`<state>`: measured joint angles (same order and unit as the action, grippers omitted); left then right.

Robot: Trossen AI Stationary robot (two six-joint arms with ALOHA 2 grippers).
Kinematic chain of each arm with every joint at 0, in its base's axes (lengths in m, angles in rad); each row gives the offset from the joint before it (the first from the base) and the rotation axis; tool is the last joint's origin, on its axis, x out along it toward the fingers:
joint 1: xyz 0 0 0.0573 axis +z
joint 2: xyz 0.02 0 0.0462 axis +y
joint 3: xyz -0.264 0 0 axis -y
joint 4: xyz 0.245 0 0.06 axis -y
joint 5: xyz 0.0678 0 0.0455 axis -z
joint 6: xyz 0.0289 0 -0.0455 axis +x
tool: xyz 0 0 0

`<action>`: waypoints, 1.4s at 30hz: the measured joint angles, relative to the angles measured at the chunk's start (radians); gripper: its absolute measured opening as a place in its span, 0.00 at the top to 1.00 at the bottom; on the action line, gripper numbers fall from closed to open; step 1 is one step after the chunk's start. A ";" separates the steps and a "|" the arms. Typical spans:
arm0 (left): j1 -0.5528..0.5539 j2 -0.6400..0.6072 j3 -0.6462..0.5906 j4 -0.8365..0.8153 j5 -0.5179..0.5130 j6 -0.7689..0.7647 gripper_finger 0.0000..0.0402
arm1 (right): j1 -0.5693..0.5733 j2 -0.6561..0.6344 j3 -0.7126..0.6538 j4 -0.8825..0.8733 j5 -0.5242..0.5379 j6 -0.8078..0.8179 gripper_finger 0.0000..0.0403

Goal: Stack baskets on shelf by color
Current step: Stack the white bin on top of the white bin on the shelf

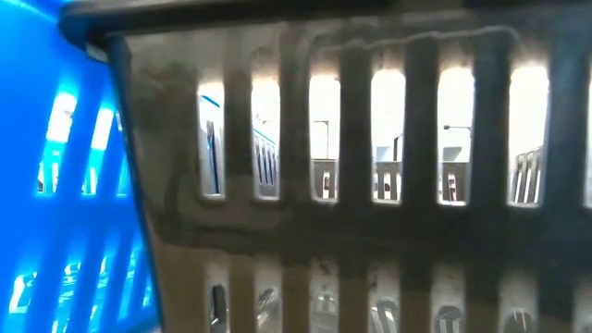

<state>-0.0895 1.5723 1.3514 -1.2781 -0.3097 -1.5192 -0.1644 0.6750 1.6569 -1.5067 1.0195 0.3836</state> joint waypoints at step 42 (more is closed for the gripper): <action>0.120 -0.004 -0.001 0.249 -0.141 0.510 0.77 | 0.000 0.370 0.000 -0.030 -0.727 0.039 0.85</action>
<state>0.0302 1.5681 1.3506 -1.0295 -0.4507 -1.0094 -0.1642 1.0451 1.6569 -1.5370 0.2923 0.4223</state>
